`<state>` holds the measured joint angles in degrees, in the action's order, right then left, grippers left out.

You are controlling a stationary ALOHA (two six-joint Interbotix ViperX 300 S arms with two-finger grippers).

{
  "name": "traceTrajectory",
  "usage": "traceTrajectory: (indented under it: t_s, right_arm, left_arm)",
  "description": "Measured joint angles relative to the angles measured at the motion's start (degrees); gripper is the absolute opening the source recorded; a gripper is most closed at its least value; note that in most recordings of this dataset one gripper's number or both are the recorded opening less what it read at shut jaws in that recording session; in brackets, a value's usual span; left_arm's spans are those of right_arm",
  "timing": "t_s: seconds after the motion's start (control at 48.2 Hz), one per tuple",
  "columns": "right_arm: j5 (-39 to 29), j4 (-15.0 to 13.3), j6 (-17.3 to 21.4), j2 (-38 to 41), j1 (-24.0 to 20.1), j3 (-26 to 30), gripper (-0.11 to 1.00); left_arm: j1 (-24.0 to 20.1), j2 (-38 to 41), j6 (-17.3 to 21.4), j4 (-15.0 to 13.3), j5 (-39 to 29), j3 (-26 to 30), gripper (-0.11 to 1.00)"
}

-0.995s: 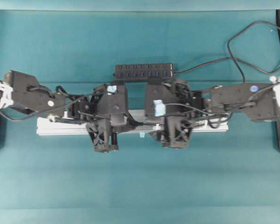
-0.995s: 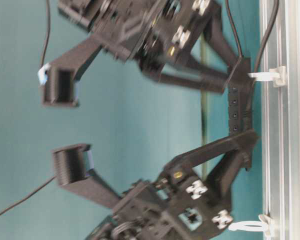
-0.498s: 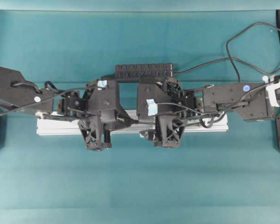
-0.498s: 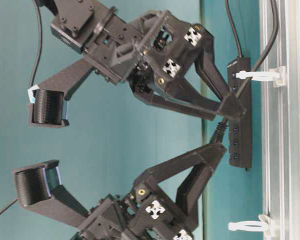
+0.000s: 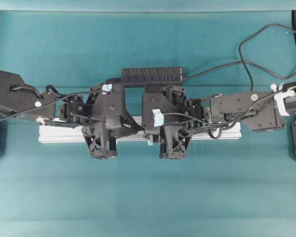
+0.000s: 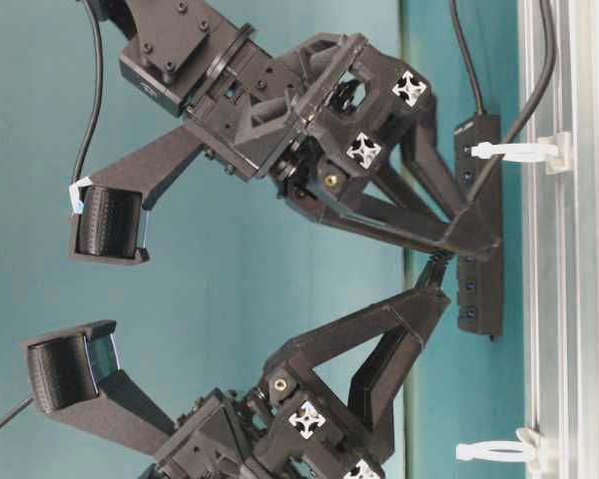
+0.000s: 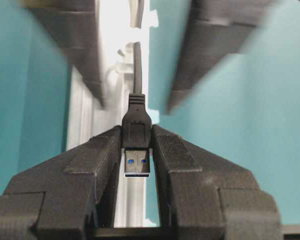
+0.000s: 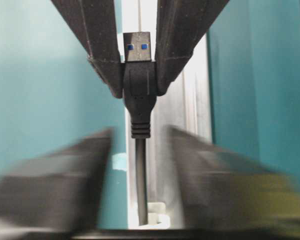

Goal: Pass the USB cable through three rings with both arms.

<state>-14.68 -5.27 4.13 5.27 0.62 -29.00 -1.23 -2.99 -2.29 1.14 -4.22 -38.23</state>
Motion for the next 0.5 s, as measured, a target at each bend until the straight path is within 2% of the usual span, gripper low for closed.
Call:
traceTrajectory:
  t_s: [0.124,0.498]
  right_arm:
    - [0.0,0.0,-0.1,0.1,0.0,0.0,-0.06]
    - [0.2,0.0,-0.1,0.3,0.0,0.1,-0.08]
  left_arm:
    - [0.0,-0.1,0.0,0.0,-0.5,0.0,0.22]
    - [0.0,-0.1,0.1,-0.1,-1.4,0.0,0.22]
